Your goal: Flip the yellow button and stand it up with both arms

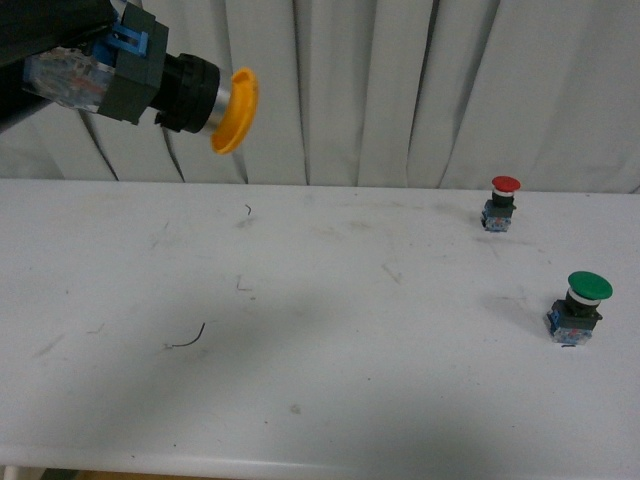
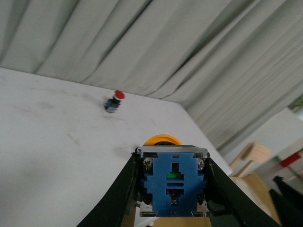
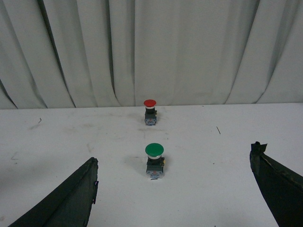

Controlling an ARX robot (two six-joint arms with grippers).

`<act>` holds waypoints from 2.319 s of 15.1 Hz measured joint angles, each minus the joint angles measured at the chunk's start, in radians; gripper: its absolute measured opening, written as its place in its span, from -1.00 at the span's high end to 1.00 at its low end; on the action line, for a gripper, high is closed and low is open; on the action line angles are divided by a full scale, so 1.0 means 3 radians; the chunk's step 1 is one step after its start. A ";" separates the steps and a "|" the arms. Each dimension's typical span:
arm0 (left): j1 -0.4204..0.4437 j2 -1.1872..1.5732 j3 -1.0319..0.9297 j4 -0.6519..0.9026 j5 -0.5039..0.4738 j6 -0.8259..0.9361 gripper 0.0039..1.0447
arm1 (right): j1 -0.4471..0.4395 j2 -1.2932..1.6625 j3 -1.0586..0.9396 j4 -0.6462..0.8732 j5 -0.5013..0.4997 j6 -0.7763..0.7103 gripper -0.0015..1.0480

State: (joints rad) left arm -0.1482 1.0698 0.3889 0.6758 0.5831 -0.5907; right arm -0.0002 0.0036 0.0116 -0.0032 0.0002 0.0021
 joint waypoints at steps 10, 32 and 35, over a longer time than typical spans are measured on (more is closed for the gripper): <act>-0.0429 0.1404 -0.0209 0.2024 -0.0136 -0.1587 0.38 | 0.0000 0.0000 0.0000 0.0000 0.0000 0.0001 -0.87; -0.0534 0.1591 0.0027 0.2024 -0.0183 -0.1591 0.39 | 0.0197 0.5333 0.2124 0.3374 -0.1101 0.0361 -0.87; -0.0535 0.1600 0.0027 0.2024 -0.0184 -0.1582 0.39 | 0.0547 0.4855 0.1619 0.4266 -0.1991 0.1512 -0.87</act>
State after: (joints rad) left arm -0.3088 1.5497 0.3969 1.2831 0.5278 -1.0653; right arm 0.1638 1.4601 0.4973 1.2766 -0.5972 0.4557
